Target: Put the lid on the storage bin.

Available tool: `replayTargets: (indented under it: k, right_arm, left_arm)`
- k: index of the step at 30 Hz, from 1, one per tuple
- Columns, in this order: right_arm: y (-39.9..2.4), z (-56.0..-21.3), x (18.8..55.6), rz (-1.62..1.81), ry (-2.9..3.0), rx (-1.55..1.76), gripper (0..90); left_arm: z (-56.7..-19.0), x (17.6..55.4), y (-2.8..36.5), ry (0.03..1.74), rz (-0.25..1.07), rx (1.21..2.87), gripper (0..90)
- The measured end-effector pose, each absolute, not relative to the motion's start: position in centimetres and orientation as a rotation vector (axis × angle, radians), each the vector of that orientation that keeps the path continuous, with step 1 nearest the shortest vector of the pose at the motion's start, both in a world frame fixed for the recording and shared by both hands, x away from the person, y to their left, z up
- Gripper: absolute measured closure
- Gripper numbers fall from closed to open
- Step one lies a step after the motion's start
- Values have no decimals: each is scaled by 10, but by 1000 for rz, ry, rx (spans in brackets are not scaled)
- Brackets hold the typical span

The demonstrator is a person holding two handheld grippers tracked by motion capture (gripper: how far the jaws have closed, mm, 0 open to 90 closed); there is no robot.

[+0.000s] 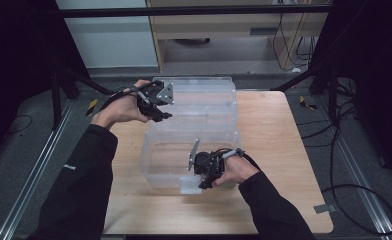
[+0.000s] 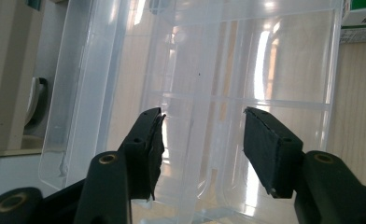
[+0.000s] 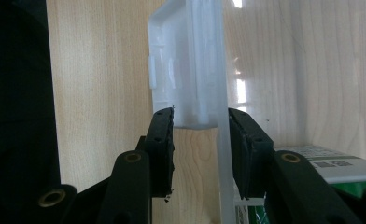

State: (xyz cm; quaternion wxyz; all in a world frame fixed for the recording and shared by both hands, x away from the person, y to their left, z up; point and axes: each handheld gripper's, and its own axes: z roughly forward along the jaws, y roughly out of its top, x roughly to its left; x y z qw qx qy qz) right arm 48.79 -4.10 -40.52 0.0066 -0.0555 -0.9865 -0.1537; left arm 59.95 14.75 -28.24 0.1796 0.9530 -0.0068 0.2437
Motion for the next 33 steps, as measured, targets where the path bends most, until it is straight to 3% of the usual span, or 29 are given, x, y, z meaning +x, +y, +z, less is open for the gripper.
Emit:
replayTargets:
  k: [33]
  right_arm:
    - [-40, -406, 488, -476, -3094, -159, 632]
  left_arm:
    - [-302, 617, 130, -62, 675, 2773, 775]
